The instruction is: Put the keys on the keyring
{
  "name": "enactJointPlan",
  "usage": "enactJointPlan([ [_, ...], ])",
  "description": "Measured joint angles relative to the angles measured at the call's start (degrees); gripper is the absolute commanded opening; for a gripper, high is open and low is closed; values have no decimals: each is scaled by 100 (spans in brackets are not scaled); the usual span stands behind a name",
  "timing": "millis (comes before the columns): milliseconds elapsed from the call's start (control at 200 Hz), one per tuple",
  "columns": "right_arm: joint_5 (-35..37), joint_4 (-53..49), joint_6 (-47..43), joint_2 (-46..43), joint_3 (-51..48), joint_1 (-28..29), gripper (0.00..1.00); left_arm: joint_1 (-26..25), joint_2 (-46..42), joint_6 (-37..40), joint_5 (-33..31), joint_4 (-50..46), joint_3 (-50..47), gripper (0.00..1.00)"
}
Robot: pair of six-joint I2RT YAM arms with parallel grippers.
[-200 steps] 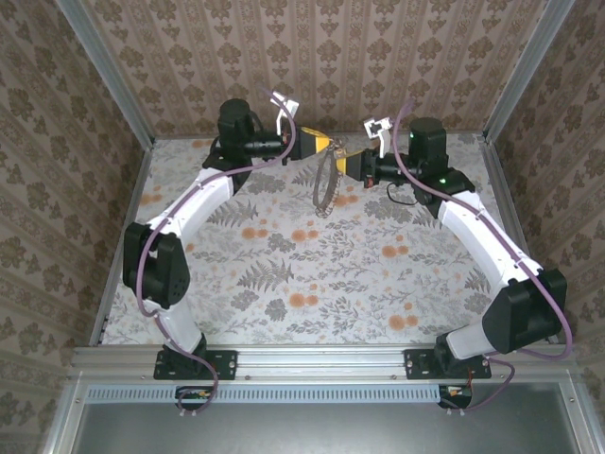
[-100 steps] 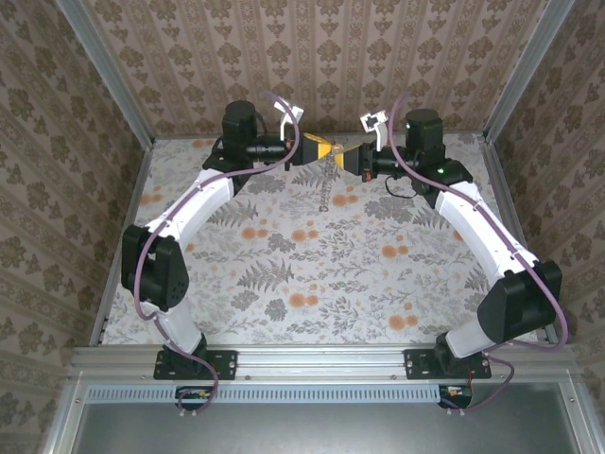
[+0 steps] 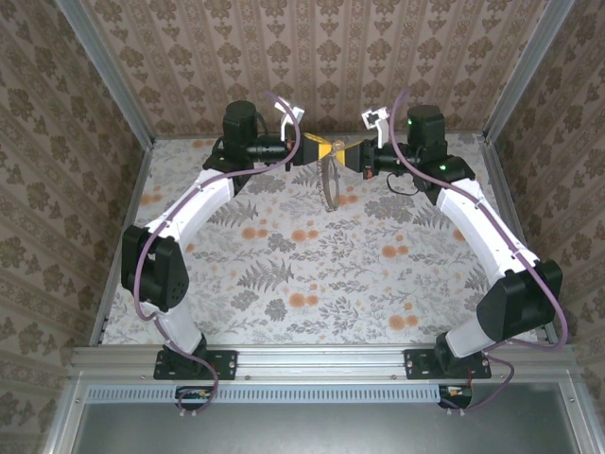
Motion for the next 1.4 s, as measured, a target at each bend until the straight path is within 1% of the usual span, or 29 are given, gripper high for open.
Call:
enactJointPlan([
  [725,-15,-98,-37,-103,-225,-129,0,0,-42,-2,-31,4,0,0],
  [1005,-155,-79,72,-15,7,-129,0,-11,-42,-2,-31,22,0,0],
  [1325,-184,-76,157,50,48,-129,0,-7,-42,-4,-46,37,0,0],
  [1370,-181,-76,157,52,48,-129,0,-4,-42,-24,-57,55,-7,7],
  [1400,-181,-76,157,57,50,-129,0,0,-42,-33,-74,68,-17,14],
])
